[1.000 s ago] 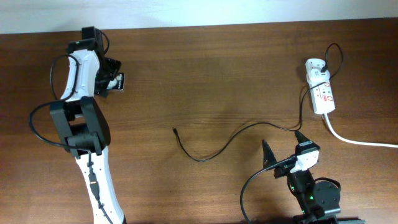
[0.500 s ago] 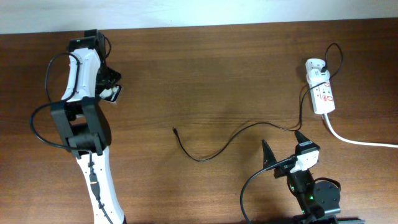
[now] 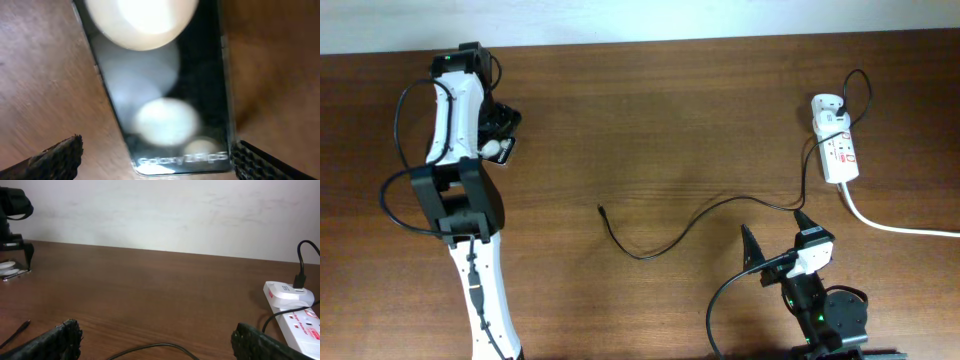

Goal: Plug charger to phone and switch on socket
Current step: 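Lower the left gripper and close it on the phone's long edges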

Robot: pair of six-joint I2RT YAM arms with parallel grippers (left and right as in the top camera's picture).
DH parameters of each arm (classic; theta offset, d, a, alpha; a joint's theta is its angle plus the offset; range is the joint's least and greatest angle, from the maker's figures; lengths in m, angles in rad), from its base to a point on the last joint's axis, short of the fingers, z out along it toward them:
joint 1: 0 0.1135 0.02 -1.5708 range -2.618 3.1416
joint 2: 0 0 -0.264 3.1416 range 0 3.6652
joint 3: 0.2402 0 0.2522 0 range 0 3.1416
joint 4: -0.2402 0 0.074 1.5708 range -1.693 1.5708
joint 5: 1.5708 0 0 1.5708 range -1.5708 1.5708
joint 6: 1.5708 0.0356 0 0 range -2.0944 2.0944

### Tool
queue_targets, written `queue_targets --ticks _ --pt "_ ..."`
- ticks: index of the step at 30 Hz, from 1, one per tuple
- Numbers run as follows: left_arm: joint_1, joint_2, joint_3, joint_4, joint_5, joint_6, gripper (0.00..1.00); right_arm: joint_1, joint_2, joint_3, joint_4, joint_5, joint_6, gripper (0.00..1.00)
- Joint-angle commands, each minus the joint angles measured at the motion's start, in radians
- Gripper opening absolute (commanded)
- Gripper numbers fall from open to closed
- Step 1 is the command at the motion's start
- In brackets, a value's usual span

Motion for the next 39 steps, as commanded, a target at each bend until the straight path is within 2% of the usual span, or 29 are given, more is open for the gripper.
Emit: queue_targets --ticks 1,10,26,32,39 --pt "0.009 0.011 0.033 0.0 0.009 -0.107 0.99 -0.003 -0.009 -0.006 -0.002 -0.013 -0.004 0.99" --pt "0.072 0.03 0.017 0.04 0.002 -0.126 0.99 -0.003 -0.009 -0.006 -0.002 -0.013 -0.004 0.99" --pt "0.085 0.114 0.017 0.098 0.022 -0.126 0.99 -0.003 -0.009 -0.006 -0.002 -0.013 -0.004 0.99" --pt "0.085 0.168 0.017 0.095 0.085 -0.126 1.0 -0.003 -0.009 -0.006 -0.002 -0.013 -0.004 0.99" --pt "0.089 0.172 0.017 0.091 0.109 -0.126 0.87 -0.003 -0.009 -0.006 -0.002 -0.013 -0.004 0.99"
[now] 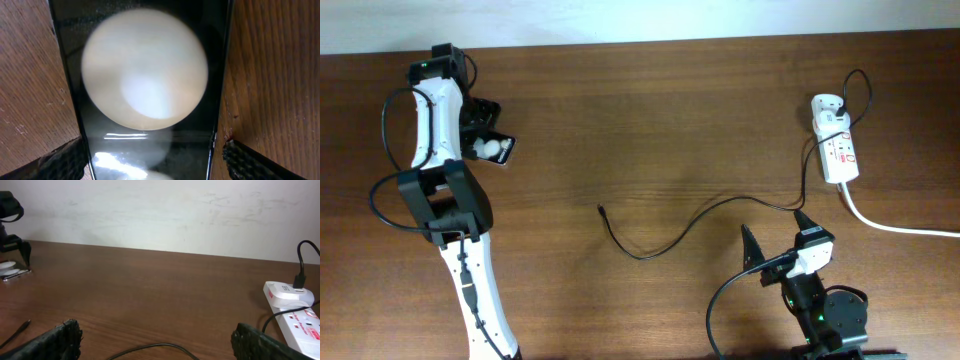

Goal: Plug charger to phone and switch on socket
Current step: 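Lower the left gripper and close it on the phone's long edges, then lift the phone with the left gripper and carry it toward center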

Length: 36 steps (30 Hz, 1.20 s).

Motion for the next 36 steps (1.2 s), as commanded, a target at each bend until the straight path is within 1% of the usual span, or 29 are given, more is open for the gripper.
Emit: queue_targets --ticks 1,6,7,9,11,13,15,19,20,26,30,33,36 --pt "0.006 0.106 -0.033 -0.014 0.02 -0.006 0.86 -0.003 -0.009 -0.006 -0.002 -0.013 -0.003 0.99" --pt "0.006 0.106 -0.033 -0.028 0.02 -0.005 0.84 -0.003 -0.009 -0.006 -0.002 -0.013 -0.003 0.99" --pt "0.006 0.106 -0.033 -0.028 0.02 -0.002 0.8 -0.003 -0.009 -0.006 -0.002 -0.013 -0.003 0.99" --pt "0.005 0.106 -0.033 -0.031 0.02 -0.002 0.75 -0.003 -0.009 -0.006 -0.002 -0.013 -0.003 0.99" --pt "0.005 0.106 -0.033 -0.035 0.02 0.008 0.67 -0.003 -0.009 -0.006 -0.002 -0.013 -0.003 0.99" --pt "0.005 0.105 -0.033 -0.035 0.019 0.034 0.62 -0.003 -0.009 -0.006 -0.002 -0.013 -0.003 0.99" --pt "0.005 0.105 -0.032 -0.035 0.019 0.065 0.58 -0.003 -0.009 -0.006 -0.002 -0.013 -0.003 0.99" --pt "-0.021 0.104 -0.027 -0.032 -0.01 0.117 0.54 -0.003 -0.009 -0.006 -0.002 -0.013 -0.003 0.99" --pt "-0.031 0.104 -0.021 -0.031 -0.023 0.124 0.54 -0.003 -0.009 -0.006 -0.002 -0.013 -0.003 0.99" --pt "-0.144 0.104 0.117 -0.012 -0.022 0.271 0.54 -0.003 -0.009 -0.006 -0.002 -0.013 -0.003 0.99" --pt "-0.249 0.104 0.126 -0.01 -0.01 0.32 0.55 -0.003 -0.008 -0.006 -0.002 -0.013 -0.003 0.99" --pt "-0.338 0.104 0.126 0.002 0.055 0.36 0.55 -0.003 -0.009 -0.006 -0.002 -0.013 -0.003 0.99" --pt "-0.434 0.104 0.126 0.006 0.065 0.397 0.57 -0.003 -0.009 -0.006 -0.002 -0.013 -0.003 0.99"
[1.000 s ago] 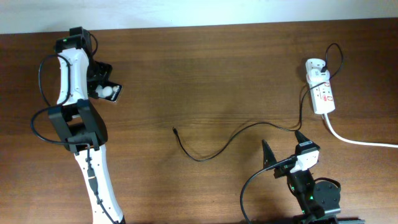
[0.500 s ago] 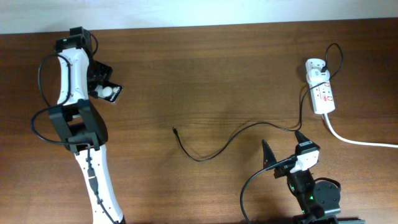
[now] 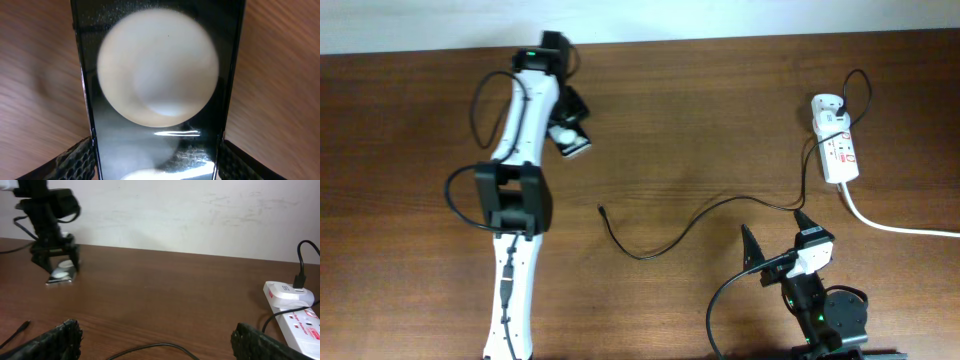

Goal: Plug charger to phone and switch on socket
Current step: 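Lift the phone with the left gripper and carry it toward center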

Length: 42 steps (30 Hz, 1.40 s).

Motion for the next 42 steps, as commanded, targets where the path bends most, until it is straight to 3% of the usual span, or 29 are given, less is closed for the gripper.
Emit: queue_targets --ticks 1,12,16,17,19,21,26,29,35,42 --pt "-0.097 0.049 0.003 0.005 0.067 0.071 0.58 -0.003 -0.008 -0.006 -0.002 -0.013 -0.004 0.99" --pt "-0.274 0.049 0.003 -0.105 0.092 0.236 0.54 -0.003 -0.009 -0.006 -0.002 -0.013 -0.004 0.99" --pt "-0.301 0.049 0.003 -0.138 0.084 0.244 0.54 -0.003 -0.009 -0.006 -0.002 -0.013 -0.004 0.99" --pt "-0.303 0.049 0.003 -0.147 0.076 0.244 0.57 -0.003 -0.009 -0.006 -0.002 -0.013 -0.004 0.99" --pt "-0.303 0.049 0.003 -0.15 0.073 0.244 0.86 -0.003 -0.009 -0.006 -0.002 -0.013 -0.004 0.99" --pt "-0.303 0.049 0.003 -0.151 0.073 0.243 0.99 -0.003 -0.008 -0.006 -0.002 -0.013 -0.004 0.99" --pt "-0.302 0.041 0.005 -0.175 0.068 0.223 0.99 -0.003 -0.009 -0.006 -0.002 -0.013 -0.004 0.99" --pt "-0.303 0.023 0.005 -0.18 -0.019 0.198 0.99 -0.003 -0.009 -0.006 -0.002 -0.013 -0.004 0.99" --pt "-0.303 0.023 -0.004 -0.084 -0.022 0.2 0.99 -0.003 -0.009 -0.006 -0.002 -0.013 -0.004 0.99" --pt "-0.299 0.024 -0.048 -0.079 -0.041 0.198 0.97 -0.003 -0.009 -0.006 -0.002 -0.013 -0.004 0.99"
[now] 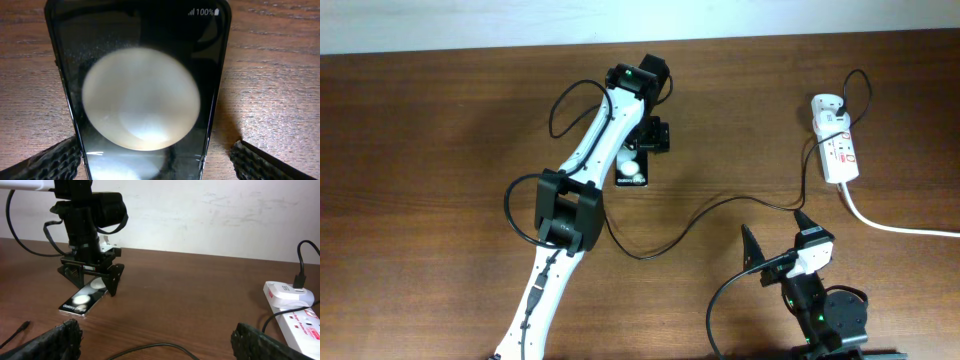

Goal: Plug charger to phone and switch on socket
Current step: 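Lift the phone with the left gripper and carry it toward center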

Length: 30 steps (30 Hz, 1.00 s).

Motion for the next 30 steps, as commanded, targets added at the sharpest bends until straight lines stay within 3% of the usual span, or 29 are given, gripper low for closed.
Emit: queue_targets --ticks 1,9,15,19,30 --pt "0.004 0.023 -0.075 0.019 -0.065 -0.021 0.96 -0.003 -0.009 -0.006 -0.002 -0.013 -0.004 0.99" --pt "0.022 0.023 -0.112 -0.011 -0.072 -0.038 0.86 -0.003 -0.009 -0.006 -0.002 -0.013 -0.004 0.99" --pt "0.03 0.023 -0.112 -0.033 -0.072 -0.008 0.89 -0.003 -0.009 -0.006 -0.002 -0.013 -0.004 0.99" --pt "0.03 0.023 -0.112 -0.034 -0.071 -0.009 0.78 -0.003 -0.009 -0.006 -0.002 -0.013 -0.004 0.99" --pt "0.03 0.023 -0.112 -0.041 -0.071 -0.009 0.72 -0.003 -0.009 -0.006 -0.002 -0.013 -0.004 0.99"
